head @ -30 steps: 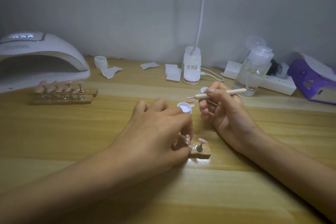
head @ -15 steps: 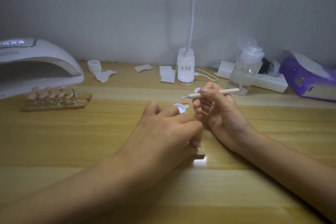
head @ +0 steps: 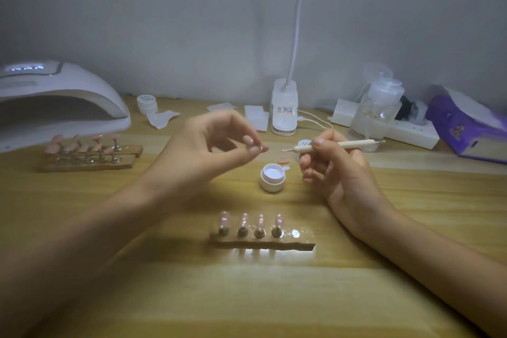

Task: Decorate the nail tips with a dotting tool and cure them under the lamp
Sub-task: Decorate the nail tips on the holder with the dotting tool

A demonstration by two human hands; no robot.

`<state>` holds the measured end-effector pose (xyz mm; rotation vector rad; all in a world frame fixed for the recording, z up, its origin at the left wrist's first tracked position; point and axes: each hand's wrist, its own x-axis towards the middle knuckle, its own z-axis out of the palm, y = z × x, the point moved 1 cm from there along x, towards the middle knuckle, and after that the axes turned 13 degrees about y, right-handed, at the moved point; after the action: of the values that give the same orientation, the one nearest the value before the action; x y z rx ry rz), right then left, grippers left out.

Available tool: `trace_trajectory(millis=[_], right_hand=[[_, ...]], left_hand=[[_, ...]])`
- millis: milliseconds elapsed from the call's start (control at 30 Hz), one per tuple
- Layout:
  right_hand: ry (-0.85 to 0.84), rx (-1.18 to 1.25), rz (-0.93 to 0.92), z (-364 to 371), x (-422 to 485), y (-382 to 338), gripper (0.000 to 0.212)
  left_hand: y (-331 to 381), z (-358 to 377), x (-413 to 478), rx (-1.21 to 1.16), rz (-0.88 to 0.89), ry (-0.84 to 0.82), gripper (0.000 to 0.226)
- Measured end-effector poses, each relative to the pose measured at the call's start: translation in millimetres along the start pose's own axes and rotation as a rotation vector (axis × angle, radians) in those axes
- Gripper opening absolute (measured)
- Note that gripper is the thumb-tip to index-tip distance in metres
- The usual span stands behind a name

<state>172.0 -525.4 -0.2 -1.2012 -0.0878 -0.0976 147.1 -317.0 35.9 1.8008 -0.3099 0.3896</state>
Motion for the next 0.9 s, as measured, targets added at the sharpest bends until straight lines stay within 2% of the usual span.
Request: trace_trajectory(millis=[67, 167, 433, 567, 667, 900], right_hand=[[-0.037, -0.115, -0.129, 1, 0, -1, 0.022], [-0.042, -0.24, -0.202, 2, 0, -1, 0.021], [-0.062, -0.358, -0.129, 0, 5, 5, 0.021], [-0.086, -0.38, -0.123, 1, 6, 7, 0.021], [-0.095, -0.382, -0.129, 1, 6, 8, 0.022], [-0.075, -0.355, -0.148, 0, 4, 6, 0.02]], left_hand=[[-17, 0, -1, -0.036, -0.099, -0.036, 0.016], [-31, 1, -5, 0.004, -0.1, -0.067, 0.011], [-42, 1, -8, 0.125, -0.075, -0.08, 0.012], [-42, 7, -7, 0.228, -0.023, -0.111, 0.02], [-42, 10, -8, 0.234, 0.008, -0.176, 0.019], [-44, 9, -10, 0.208, 0.019, -0.188, 0.017]])
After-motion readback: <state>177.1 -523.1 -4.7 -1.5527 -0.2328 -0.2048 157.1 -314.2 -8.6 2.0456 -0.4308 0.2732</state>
